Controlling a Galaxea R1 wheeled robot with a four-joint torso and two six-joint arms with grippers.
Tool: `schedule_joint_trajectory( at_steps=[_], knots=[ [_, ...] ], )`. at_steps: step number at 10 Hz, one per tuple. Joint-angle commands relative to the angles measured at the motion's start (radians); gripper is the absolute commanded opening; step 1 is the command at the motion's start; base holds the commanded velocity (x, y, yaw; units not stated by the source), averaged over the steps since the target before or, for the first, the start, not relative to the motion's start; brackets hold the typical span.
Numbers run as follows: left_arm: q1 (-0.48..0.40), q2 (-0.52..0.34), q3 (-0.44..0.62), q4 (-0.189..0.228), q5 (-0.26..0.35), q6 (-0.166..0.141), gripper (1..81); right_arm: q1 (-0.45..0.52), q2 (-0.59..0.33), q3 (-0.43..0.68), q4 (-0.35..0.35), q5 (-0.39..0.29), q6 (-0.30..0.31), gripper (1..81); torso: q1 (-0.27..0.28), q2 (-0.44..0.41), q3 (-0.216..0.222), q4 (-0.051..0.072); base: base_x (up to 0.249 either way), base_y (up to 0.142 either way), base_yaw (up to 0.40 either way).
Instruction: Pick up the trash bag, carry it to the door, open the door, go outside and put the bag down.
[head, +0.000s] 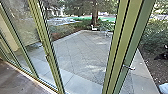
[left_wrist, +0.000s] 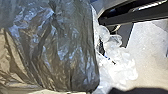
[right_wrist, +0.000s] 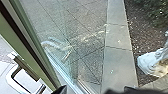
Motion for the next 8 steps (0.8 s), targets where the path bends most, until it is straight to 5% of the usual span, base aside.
schedule_joint_trajectory(
  at_steps=[1,8],
  knots=[
    [-0.009,-0.006,0.004,0.003,0.074,0.002,1.0,0.221,-0.008,-0.028,-0.172,-0.068,-0.077,81.1,0.0,0.0,0.0,0.0,0.0,0.0,0.0],
    [-0.01,-0.007,0.004,-0.003,0.099,0.002,1.0,0.221,0.04,-0.23,-0.231,-0.048,-0.247,81.1,-0.001,0.0,0.0,0.0,0.0,0.0,0.0]
  ],
)
